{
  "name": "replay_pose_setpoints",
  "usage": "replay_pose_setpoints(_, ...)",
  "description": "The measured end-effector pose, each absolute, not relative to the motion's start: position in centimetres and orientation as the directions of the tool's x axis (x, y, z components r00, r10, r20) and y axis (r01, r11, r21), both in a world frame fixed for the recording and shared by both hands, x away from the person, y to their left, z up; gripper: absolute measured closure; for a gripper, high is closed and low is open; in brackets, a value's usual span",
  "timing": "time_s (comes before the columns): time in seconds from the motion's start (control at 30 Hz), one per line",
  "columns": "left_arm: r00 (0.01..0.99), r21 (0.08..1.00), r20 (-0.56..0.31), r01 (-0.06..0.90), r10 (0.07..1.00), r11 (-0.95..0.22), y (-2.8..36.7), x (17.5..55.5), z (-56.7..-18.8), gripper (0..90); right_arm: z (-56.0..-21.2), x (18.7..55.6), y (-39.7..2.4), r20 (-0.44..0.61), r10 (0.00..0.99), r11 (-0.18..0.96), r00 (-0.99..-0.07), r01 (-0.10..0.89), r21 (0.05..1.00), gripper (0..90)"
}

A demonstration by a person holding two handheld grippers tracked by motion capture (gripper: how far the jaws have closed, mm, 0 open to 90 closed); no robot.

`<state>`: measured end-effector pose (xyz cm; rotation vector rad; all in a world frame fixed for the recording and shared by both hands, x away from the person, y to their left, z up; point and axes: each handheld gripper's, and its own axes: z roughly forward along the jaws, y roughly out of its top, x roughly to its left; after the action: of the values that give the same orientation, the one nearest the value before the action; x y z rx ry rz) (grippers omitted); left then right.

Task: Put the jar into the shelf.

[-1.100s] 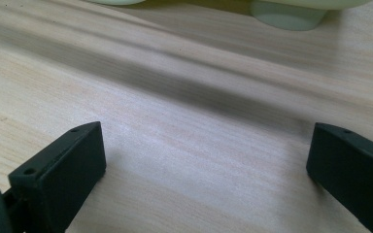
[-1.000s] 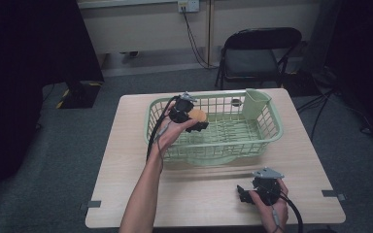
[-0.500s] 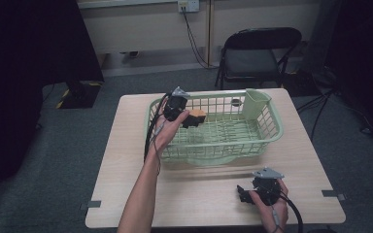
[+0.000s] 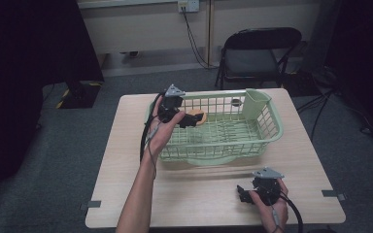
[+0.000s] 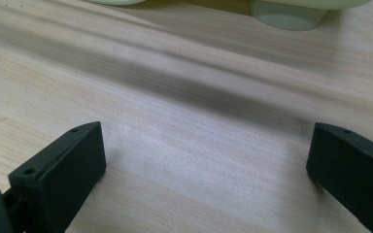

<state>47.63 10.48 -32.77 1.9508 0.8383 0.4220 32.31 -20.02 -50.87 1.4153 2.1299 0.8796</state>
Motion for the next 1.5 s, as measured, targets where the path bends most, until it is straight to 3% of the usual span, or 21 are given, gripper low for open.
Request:
replay_pose_setpoints(0.33, 0.702, 0.886, -0.028, 0.348, 0.712, -0.308, 11.5, 44.6, -32.2, 2.3, -50.9, 32.3, -20.0, -0.009, 0.924, 0.276, -0.383, 0.648, 0.710, 0.0)
replay_pose_setpoints(0.9, 0.677, 0.915, -0.074, 0.339, 0.732, -0.221, 13.5, 40.5, -33.3, 2.0, -50.9, 32.3, -20.0, -0.009, 0.923, 0.276, -0.384, 0.648, 0.710, 0.0)
replay_pose_setpoints(1.5, 0.662, 0.930, -0.074, 0.315, 0.746, -0.187, 14.7, 36.3, -35.9, 1.2, -50.9, 32.3, -20.0, -0.009, 0.924, 0.276, -0.383, 0.648, 0.710, 0.0)
